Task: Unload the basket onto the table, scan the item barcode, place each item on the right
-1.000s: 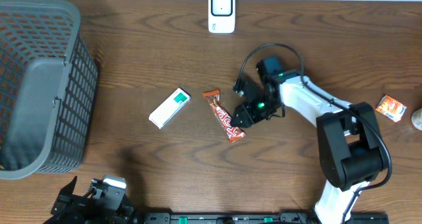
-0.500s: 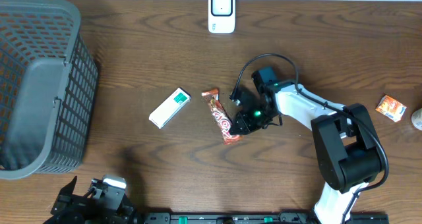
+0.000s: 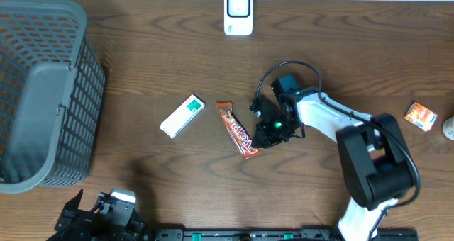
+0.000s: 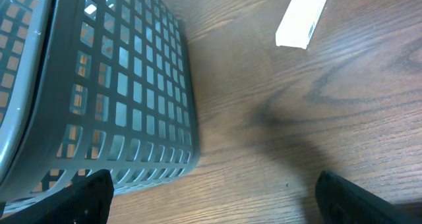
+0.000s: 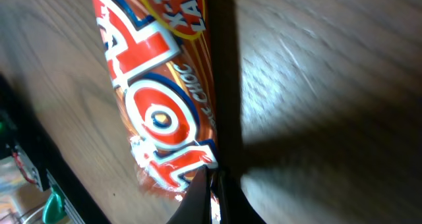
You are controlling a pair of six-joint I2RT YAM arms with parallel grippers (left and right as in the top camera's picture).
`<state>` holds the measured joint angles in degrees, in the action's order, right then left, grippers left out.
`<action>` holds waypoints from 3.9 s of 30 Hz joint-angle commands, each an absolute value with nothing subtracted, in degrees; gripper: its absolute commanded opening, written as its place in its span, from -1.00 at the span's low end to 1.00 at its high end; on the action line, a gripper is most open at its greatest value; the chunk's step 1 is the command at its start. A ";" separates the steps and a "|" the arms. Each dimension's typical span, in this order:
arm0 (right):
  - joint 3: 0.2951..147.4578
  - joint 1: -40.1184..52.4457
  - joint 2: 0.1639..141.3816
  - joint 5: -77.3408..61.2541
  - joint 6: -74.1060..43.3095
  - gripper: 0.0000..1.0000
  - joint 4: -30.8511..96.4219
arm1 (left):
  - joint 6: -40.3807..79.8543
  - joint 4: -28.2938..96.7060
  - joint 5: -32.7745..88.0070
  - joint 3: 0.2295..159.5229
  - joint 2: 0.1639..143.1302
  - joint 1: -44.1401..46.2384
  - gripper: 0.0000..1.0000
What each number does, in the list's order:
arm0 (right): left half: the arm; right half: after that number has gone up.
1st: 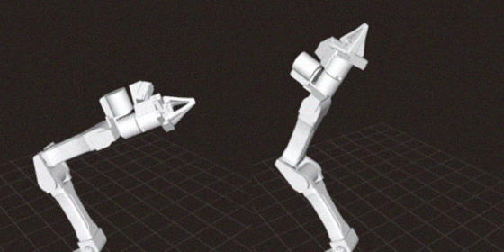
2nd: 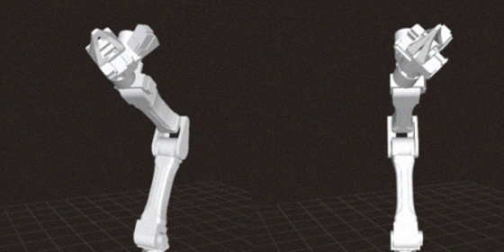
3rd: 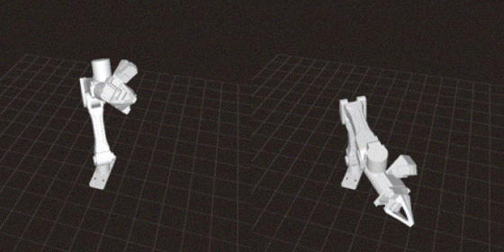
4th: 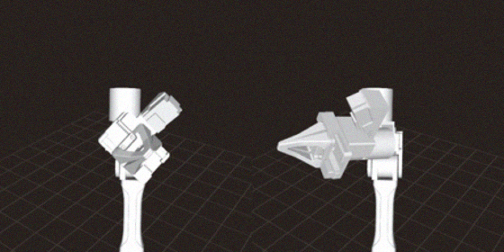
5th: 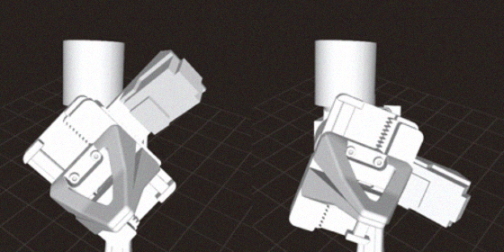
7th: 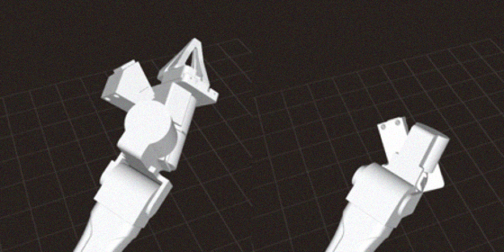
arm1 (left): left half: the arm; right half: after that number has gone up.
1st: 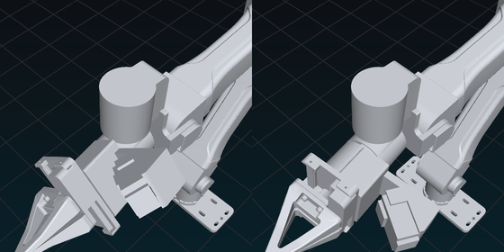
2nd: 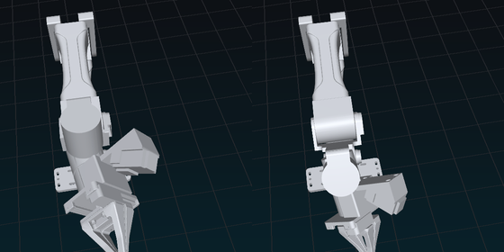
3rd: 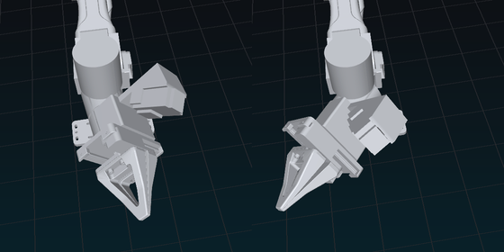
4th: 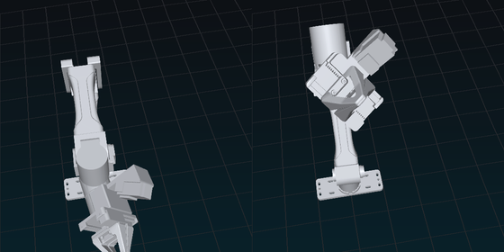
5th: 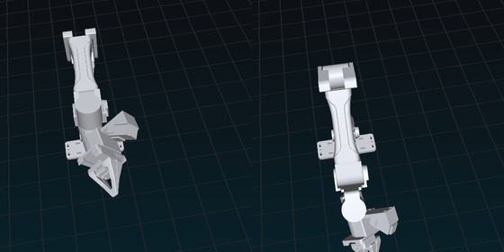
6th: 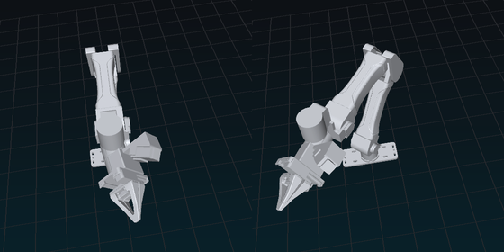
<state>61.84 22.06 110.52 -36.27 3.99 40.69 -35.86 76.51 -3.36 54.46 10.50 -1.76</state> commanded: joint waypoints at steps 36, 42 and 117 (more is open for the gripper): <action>60.51 22.61 108.88 -40.82 6.24 0.47 39.42 | -35.97 76.51 -3.64 54.63 10.44 -1.52 0.96; 59.29 22.61 110.83 -41.63 6.28 0.46 37.54 | -35.97 76.51 -3.64 54.63 10.44 -1.52 0.95; 65.87 45.30 104.47 34.52 -14.92 0.67 36.86 | -35.97 76.51 -3.64 54.63 10.44 -1.52 0.95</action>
